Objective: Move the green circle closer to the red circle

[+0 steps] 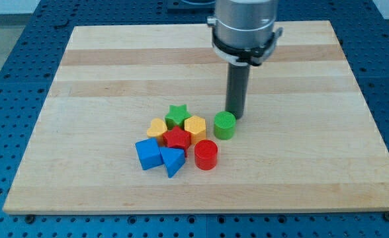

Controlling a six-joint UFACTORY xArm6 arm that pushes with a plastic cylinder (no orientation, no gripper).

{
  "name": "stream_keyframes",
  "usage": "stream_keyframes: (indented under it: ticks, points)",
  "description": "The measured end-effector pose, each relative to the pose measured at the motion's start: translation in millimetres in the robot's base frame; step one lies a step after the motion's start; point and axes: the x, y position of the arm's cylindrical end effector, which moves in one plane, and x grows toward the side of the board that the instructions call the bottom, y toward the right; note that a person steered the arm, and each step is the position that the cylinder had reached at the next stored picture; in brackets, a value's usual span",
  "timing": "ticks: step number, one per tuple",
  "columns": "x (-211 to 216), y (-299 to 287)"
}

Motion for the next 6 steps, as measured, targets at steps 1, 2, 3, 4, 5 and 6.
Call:
stream_keyframes:
  ticks: [1,2,3,4,5,6]
  points:
    - [12,18]
    - [18,21]
    - [-3,45]
    - [-51,55]
    - [-64,35]
    - [-63,4]
